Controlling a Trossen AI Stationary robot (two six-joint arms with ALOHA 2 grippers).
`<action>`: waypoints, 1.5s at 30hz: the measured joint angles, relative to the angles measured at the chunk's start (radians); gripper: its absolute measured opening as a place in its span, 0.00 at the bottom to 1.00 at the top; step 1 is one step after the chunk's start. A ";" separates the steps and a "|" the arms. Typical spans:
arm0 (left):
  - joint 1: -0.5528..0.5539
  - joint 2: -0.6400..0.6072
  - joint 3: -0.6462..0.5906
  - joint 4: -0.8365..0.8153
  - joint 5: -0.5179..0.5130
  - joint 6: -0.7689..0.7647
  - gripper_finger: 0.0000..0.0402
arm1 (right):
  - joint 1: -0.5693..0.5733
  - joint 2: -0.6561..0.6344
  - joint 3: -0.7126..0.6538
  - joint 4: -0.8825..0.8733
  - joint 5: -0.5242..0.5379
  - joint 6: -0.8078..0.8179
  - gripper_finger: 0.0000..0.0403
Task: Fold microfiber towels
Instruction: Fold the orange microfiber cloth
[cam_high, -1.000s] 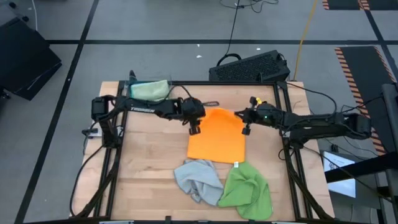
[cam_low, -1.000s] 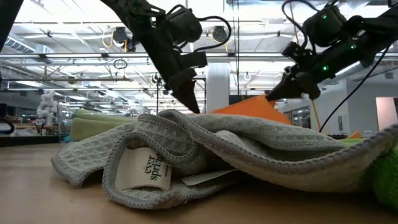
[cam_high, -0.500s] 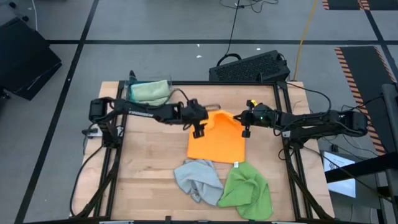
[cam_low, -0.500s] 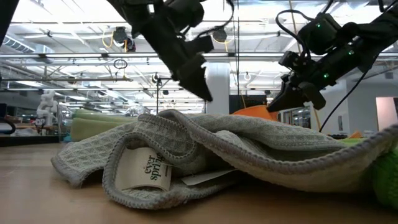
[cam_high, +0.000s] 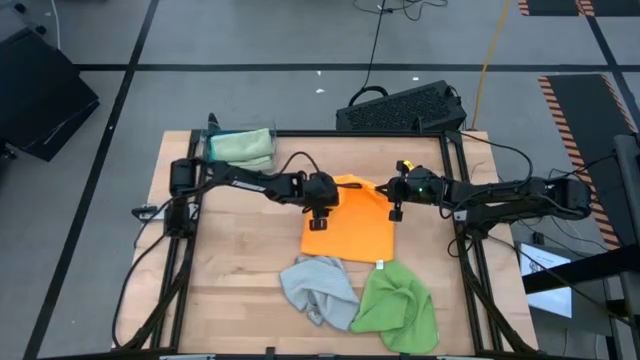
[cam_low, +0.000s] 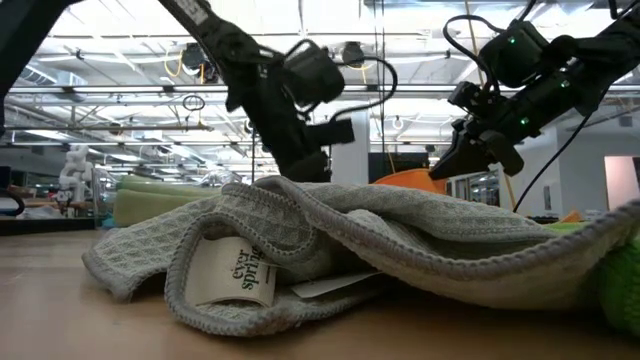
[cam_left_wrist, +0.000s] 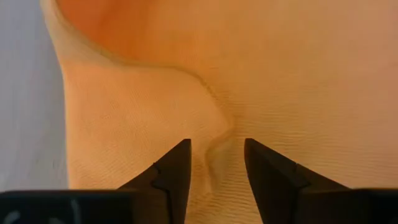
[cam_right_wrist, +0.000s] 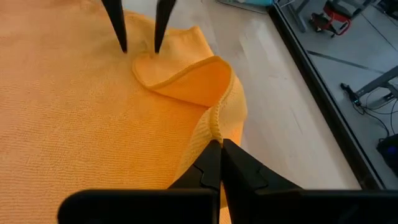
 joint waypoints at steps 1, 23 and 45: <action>0.006 0.009 0.000 0.007 0.002 0.014 0.36 | 0.000 0.000 0.000 0.001 0.000 0.000 0.00; 0.041 -0.202 0.000 0.012 -0.323 0.098 0.01 | -0.106 -0.035 0.045 0.032 0.025 -0.078 0.00; -0.035 -0.323 0.000 -0.293 -0.435 -0.187 0.01 | -0.160 -0.069 0.263 -0.404 -0.170 0.226 0.00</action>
